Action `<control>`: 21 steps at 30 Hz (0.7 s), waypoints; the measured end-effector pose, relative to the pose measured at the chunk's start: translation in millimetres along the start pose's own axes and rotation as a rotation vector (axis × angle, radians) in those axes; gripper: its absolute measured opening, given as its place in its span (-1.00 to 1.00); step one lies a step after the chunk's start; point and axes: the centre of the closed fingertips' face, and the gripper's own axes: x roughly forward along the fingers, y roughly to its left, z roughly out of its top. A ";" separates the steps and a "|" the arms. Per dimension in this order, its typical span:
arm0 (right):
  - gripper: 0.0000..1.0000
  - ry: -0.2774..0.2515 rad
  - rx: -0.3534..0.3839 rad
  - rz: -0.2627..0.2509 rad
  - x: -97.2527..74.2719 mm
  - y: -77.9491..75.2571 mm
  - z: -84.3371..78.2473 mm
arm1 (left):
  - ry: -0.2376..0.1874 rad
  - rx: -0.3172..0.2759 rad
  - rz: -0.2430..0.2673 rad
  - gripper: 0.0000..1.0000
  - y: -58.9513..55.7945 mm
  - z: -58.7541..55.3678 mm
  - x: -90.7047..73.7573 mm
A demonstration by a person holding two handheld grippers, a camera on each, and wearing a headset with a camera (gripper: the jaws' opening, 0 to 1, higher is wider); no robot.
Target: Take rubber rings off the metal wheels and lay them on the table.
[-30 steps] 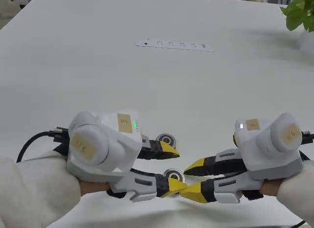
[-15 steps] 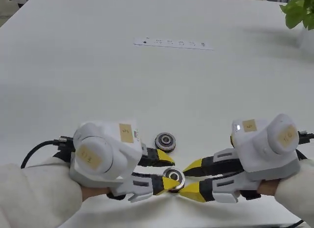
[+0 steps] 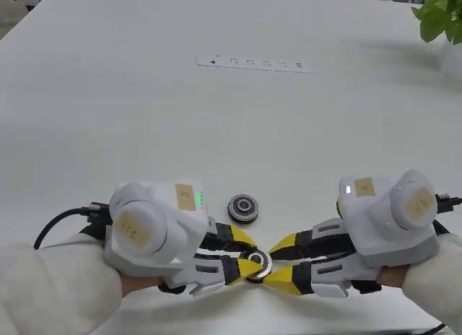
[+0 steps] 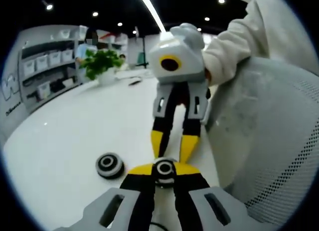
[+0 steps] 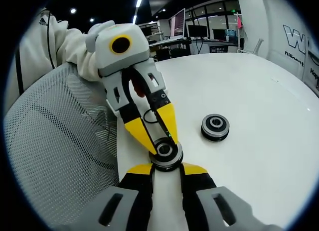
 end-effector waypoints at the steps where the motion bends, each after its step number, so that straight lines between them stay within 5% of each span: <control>1: -0.68 0.002 -0.019 -0.001 0.3 -0.6 0.1 | 0.003 0.002 -0.002 -0.71 -0.3 -0.5 0.1; 11: -0.78 0.015 -0.041 -0.002 -1.6 -0.7 -2.5 | 0.006 0.021 0.001 -0.70 -2.6 -2.2 -3.2; 15: -0.97 0.020 -0.066 -0.016 -3.1 -3.6 -3.2 | 0.007 0.023 0.001 -0.70 -2.1 -1.8 -2.0; 21: -1.00 0.023 -0.033 -0.025 -3.4 -5.3 -2.4 | 0.007 0.041 0.001 -0.71 -2.0 -2.1 -0.3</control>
